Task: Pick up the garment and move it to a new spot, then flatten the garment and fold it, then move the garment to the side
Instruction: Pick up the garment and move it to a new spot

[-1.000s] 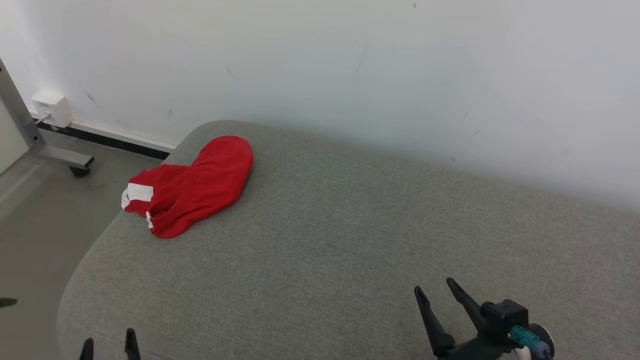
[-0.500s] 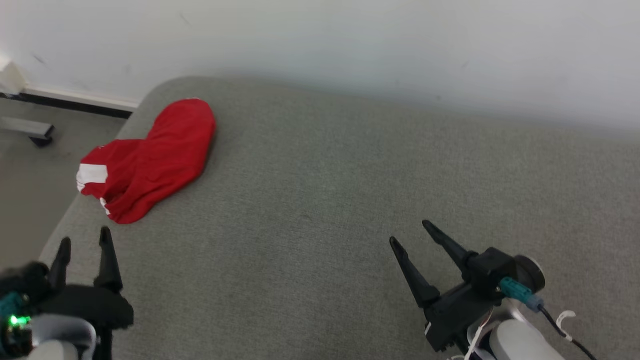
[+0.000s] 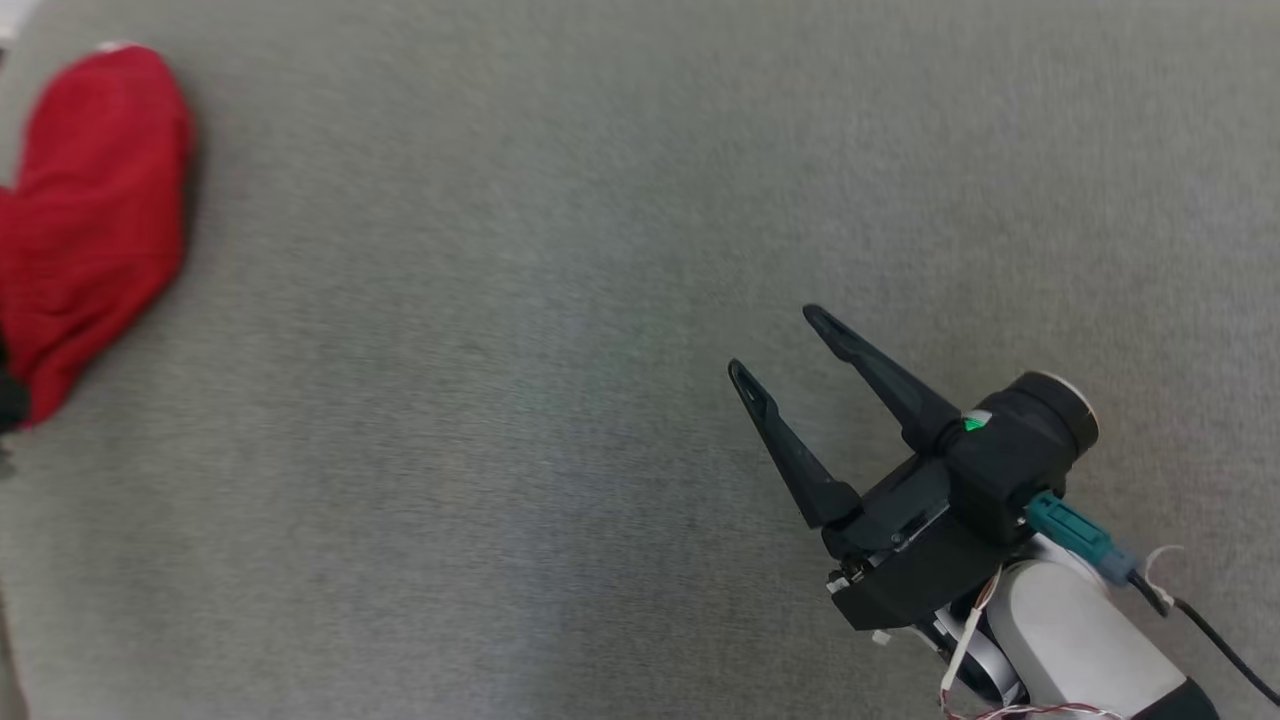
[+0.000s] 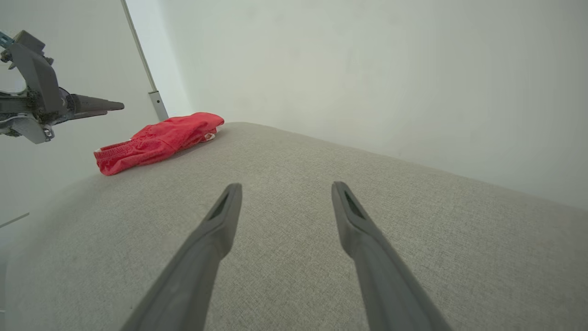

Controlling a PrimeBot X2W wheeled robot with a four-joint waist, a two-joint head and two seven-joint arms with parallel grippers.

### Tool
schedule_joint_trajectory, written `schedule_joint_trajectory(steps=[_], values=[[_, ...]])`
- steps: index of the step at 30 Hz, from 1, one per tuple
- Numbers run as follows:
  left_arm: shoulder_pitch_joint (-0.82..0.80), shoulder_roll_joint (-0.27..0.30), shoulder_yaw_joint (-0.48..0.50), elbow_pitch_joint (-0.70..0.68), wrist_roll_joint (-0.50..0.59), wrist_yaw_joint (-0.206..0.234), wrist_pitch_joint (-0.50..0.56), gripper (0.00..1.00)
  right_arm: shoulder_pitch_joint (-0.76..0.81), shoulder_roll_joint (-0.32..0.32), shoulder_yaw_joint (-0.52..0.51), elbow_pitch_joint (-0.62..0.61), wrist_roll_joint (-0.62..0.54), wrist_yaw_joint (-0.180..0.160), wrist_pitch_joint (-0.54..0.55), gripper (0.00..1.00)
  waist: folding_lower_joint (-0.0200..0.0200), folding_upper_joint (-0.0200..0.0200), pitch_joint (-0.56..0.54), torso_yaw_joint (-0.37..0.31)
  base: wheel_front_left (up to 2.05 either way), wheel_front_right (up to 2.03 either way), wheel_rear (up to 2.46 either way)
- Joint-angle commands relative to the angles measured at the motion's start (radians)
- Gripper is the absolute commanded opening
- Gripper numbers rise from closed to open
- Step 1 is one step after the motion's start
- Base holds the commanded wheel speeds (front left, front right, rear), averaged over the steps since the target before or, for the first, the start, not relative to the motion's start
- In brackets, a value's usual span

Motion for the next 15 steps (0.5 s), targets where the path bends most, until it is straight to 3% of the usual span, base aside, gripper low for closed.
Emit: schedule_joint_trajectory(steps=[1,8,12,13,15], values=[[-0.04,0.025,0.028,0.015,-0.03,0.003,0.026,1.0,-0.015,-0.002,-0.002,-0.021,-0.009,-0.003,-0.005,1.0,-0.0004,-0.0003,0.177,-0.14,0.0,0.0,0.0],[-0.132,0.086,0.12,0.079,-0.126,0.078,0.177,1.0,-0.008,-0.001,-0.029,-0.072,-0.018,-0.002,-0.013,1.0,-0.0004,-0.0003,0.241,-0.186,0.0,0.0,0.0],[-0.146,0.076,0.134,0.1,-0.162,0.124,0.283,1.0,0.0,0.008,-0.032,-0.067,-0.018,-0.002,-0.024,1.0,-0.0004,-0.0003,0.238,-0.198,0.0,0.0,0.0],[-0.139,0.07,0.133,0.107,-0.163,0.14,0.326,0.91,0.003,0.011,-0.032,-0.062,-0.016,-0.002,-0.027,1.0,-0.0004,-0.0003,0.234,-0.202,0.0,0.0,0.0],[-0.112,0.055,0.123,0.093,-0.156,0.166,0.359,0.06,0.006,0.016,-0.028,-0.056,-0.015,-0.002,-0.03,1.0,-0.0004,-0.0003,0.225,-0.205,0.0,0.0,0.0]])
